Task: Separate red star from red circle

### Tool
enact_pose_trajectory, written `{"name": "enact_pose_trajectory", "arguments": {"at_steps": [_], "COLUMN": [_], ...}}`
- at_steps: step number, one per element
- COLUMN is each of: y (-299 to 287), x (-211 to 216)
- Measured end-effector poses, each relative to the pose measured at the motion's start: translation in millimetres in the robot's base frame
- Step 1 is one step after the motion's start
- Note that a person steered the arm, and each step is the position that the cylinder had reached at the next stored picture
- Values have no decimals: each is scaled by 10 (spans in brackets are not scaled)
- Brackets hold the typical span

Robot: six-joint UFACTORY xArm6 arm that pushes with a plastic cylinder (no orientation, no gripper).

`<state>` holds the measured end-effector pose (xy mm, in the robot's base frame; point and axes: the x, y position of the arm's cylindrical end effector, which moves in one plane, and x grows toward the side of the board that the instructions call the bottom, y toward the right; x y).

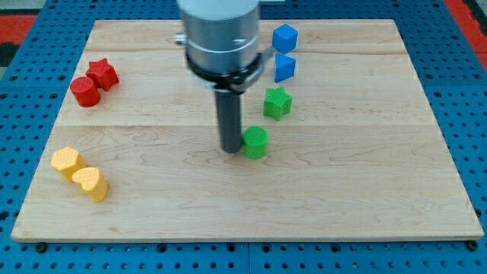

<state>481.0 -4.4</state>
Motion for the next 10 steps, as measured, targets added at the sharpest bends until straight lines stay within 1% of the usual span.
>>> {"name": "enact_pose_trajectory", "arguments": {"at_steps": [1,2,3,4,5,6,7,8,9,10], "y": [32,-822,-1585,-2157,-2859,-3000,-3005,-3001,-2969,-2868], "x": [81,121,57,-24,-108,-118,-161,-877,-1777,-1869]}}
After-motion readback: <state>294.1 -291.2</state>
